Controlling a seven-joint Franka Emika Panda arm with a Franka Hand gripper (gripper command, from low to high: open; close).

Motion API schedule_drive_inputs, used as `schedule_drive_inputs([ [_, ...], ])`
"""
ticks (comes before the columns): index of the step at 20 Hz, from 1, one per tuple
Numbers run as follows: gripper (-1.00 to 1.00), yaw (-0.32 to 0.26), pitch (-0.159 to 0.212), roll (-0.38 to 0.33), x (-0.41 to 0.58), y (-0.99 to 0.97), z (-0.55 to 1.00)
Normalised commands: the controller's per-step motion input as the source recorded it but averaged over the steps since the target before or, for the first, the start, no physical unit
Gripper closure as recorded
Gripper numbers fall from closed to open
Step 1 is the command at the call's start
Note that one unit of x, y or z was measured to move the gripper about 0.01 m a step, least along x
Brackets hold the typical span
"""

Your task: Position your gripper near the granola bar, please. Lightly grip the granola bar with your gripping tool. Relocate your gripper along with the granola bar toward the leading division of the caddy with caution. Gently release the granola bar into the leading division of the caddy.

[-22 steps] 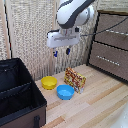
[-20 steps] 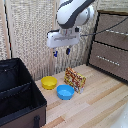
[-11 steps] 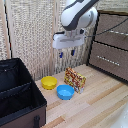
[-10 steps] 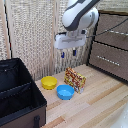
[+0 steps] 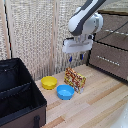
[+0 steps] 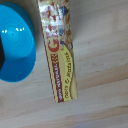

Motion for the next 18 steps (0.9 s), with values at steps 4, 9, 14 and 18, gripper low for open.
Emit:
schedule_drive_inputs([
  [4, -1.00, 0.041, 0.031, -0.057, 0.000, 0.00, -0.42],
  [9, -1.00, 0.113, 0.000, -0.089, 0.068, -0.05, -0.50],
  [14, -1.00, 0.135, 0.012, -0.081, 0.058, -0.04, -0.39],
  [18, 1.00, 0.074, 0.028, -0.008, 0.000, -0.01, -0.19],
])
